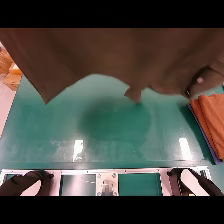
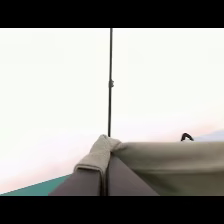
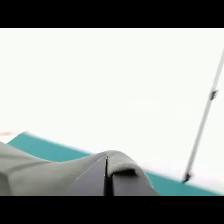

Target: Fold the shirts.

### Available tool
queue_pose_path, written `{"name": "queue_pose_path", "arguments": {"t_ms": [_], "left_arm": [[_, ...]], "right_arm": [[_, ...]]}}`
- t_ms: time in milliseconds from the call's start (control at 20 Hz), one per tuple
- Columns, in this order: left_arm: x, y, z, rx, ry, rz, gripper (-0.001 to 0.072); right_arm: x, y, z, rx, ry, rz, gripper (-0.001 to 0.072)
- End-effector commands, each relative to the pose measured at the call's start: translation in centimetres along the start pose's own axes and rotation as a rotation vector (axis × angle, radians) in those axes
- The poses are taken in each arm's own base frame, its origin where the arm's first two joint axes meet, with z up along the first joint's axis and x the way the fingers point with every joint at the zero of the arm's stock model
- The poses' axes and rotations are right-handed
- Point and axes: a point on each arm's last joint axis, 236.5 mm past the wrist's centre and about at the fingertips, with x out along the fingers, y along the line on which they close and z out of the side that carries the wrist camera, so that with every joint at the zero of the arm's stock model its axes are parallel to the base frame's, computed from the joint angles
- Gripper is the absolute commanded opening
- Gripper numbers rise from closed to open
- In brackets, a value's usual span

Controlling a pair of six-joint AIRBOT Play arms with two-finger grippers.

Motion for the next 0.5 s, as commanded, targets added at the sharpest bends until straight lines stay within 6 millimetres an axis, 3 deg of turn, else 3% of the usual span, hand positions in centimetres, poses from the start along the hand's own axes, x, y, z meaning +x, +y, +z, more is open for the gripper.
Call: {"name": "queue_pose_path", "arguments": {"t_ms": [0,150,250,350,450], "left_arm": [[0.3,1.2,-0.8,0.02,0.015,0.046,0.0027],[4.3,3.5,-6.8,-0.011,0.136,0.078,0.0027],[8.2,5.1,-13.3,-0.049,0.283,0.082,0.0027],[12.0,6.7,-20.5,-0.087,0.431,0.088,0.0027],[15.4,8.4,-29.1,-0.125,0.601,0.094,0.0027]], "right_arm": [[0.2,-2.3,0.7,0.0,-0.04,-0.078,0.0018],[4.8,-6.9,-4.1,0.153,0.051,-0.041,0.0018],[9.2,-9.3,-8.9,0.254,0.144,0.009,0.0018],[14.1,-10.3,-15.1,0.354,0.261,0.071,0.0018],[18.5,-10.9,-22.8,0.415,0.41,0.094,0.0018]]}}
